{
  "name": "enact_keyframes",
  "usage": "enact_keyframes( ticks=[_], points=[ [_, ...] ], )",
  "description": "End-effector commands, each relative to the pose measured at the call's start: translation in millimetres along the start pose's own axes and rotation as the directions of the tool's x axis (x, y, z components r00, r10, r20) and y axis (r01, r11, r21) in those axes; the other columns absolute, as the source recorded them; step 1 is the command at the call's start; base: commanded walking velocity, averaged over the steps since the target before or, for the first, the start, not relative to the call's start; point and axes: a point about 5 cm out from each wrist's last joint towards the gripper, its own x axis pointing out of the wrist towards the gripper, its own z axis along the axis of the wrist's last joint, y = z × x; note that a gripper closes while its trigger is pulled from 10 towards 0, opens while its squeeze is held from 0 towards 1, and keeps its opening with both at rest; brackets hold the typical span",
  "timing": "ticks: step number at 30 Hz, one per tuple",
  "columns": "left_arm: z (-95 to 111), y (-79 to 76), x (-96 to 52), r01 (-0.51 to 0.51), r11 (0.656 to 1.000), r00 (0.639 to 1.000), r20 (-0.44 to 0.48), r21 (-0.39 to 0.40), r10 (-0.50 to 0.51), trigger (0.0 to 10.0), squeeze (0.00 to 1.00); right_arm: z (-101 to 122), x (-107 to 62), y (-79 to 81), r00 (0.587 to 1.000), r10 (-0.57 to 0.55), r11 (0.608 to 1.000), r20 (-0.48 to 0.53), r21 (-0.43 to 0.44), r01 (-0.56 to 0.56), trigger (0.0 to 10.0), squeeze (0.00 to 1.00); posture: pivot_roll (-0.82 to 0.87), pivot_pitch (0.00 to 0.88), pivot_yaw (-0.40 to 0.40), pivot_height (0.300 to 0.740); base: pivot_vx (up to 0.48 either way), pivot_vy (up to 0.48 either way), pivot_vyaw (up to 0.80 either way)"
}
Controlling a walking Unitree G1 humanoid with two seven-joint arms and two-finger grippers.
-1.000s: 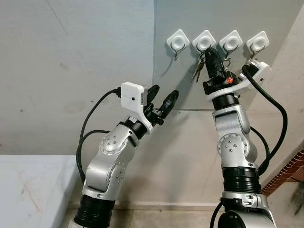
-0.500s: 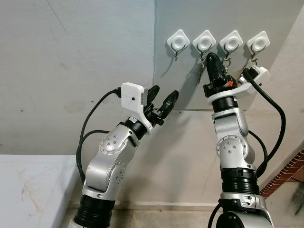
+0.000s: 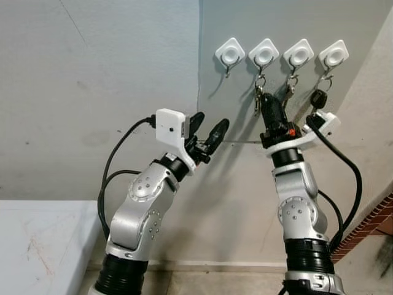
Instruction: Hang keys on a hook
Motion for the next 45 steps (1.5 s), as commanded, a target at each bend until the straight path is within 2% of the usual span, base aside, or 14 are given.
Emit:
enact_keyframes(
  ticks=[1, 2, 6, 7, 9, 12, 15, 19, 22, 23, 24, 33, 35, 45],
  points=[
    [-9.7, 11.5, -4.9, -0.061, 0.998, 0.998, -0.034, -0.002, 0.061, 10.0, 0.00, -2.4, -6.7, -2.5, 1.000, 0.000, 0.999, -0.022, -0.045, -0.001, 10.0, 1.00, -0.03, 0.013, 0.022, 0.740, 0.000, 0.000, 0.00],
    [-15.0, 19.0, -7.6, -0.099, 0.995, 0.994, -0.049, -0.011, 0.098, 10.0, 0.00, -6.1, -15.5, -8.5, 0.999, -0.019, 0.998, -0.044, -0.055, 0.017, 10.0, 1.00, -0.03, 0.012, 0.021, 0.740, 0.000, 0.000, 0.00],
    [-20.5, 26.0, -10.4, -0.134, 0.990, 0.989, -0.068, -0.038, 0.132, 10.0, 0.00, -8.5, -23.2, -13.8, 0.997, -0.046, 0.996, -0.061, -0.075, 0.041, 10.0, 1.00, -0.03, 0.008, 0.019, 0.740, 0.000, 0.000, 0.00],
    [-30.6, 37.6, -17.4, -0.188, 0.982, 0.978, -0.101, -0.025, 0.184, 10.0, 0.00, -11.7, -37.9, -22.6, 0.991, -0.098, 0.990, -0.087, -0.112, 0.089, 10.0, 1.00, -0.03, 0.003, 0.018, 0.740, 0.000, 0.000, 0.00],
    [-34.7, 42.2, -20.9, -0.207, 0.978, 0.972, -0.114, -0.011, 0.204, 10.0, 0.00, -13.2, -44.7, -25.8, 0.989, -0.113, 0.987, -0.099, -0.125, 0.100, 10.0, 1.00, -0.03, 0.002, 0.018, 0.740, 0.000, 0.000, 0.00],
    [-45.4, 56.6, -33.5, -0.275, 0.961, 0.954, -0.122, 0.009, 0.274, 10.0, 0.00, -15.1, -68.6, -36.6, 0.975, -0.185, 0.971, -0.121, -0.174, 0.163, 10.0, 1.00, -0.03, 0.000, 0.018, 0.740, 0.000, 0.000, 0.00],
    [-50.6, 62.5, -39.4, -0.304, 0.953, 0.943, -0.141, 0.014, 0.303, 10.0, 0.00, -15.0, -78.4, -41.6, 0.966, -0.228, 0.959, -0.124, -0.198, 0.201, 10.0, 1.00, -0.03, 0.000, 0.018, 0.740, 0.000, 0.000, 0.00],
    [-63.0, 73.5, -54.8, -0.363, 0.932, 0.921, -0.153, -0.008, 0.358, 10.0, 0.00, -16.0, -104.0, -51.6, 0.939, -0.316, 0.923, -0.138, -0.273, 0.271, 10.0, 1.00, -0.03, 0.000, 0.020, 0.740, 0.000, 0.000, 0.00],
    [-65.3, 75.8, -58.3, -0.378, 0.926, 0.917, -0.138, 0.005, 0.375, 10.0, 0.00, -16.3, -110.2, -53.0, 0.931, -0.336, 0.917, -0.141, -0.277, 0.288, 10.0, 1.00, -0.03, 0.000, 0.020, 0.740, 0.000, 0.000, 0.00],
    [-68.3, 77.9, -61.4, -0.387, 0.922, 0.912, -0.145, 0.006, 0.384, 10.0, 0.00, -17.2, -114.8, -53.0, 0.926, -0.347, 0.912, -0.146, -0.281, 0.298, 10.0, 0.77, -0.03, 0.000, 0.017, 0.740, 0.000, 0.000, 0.00],
    [-69.5, 78.7, -62.9, -0.388, 0.921, 0.911, -0.144, 0.011, 0.386, 10.0, 0.00, -17.3, -117.1, -53.0, 0.924, -0.354, 0.908, -0.147, -0.290, 0.302, 10.0, 0.00, -0.03, 0.000, 0.016, 0.740, 0.000, 0.000, 0.00],
    [-75.3, 82.3, -75.0, -0.395, 0.919, 0.910, -0.141, -0.014, 0.389, 10.0, 0.00, -18.7, -130.8, -48.9, 0.913, -0.380, 0.863, -0.148, -0.410, 0.293, 10.0, 0.00, -0.03, 0.004, 0.018, 0.740, 0.000, 0.000, 0.00],
    [-76.7, 80.1, -80.6, -0.388, 0.922, 0.914, -0.128, -0.003, 0.384, 10.0, 0.00, -19.3, -134.1, -44.9, 0.910, -0.385, 0.825, -0.153, -0.499, 0.265, 10.0, 0.00, -0.04, 0.012, 0.018, 0.740, 0.000, 0.000, 0.00],
    [-82.0, 69.4, -94.7, -0.356, 0.934, 0.927, -0.131, -0.015, 0.351, 10.0, 0.00, -21.4, -148.7, -41.0, 0.892, -0.423, 0.768, -0.160, -0.585, 0.260, 10.0, 0.00, -0.04, 0.030, 0.021, 0.740, 0.000, 0.000, 0.00]
  ],
)
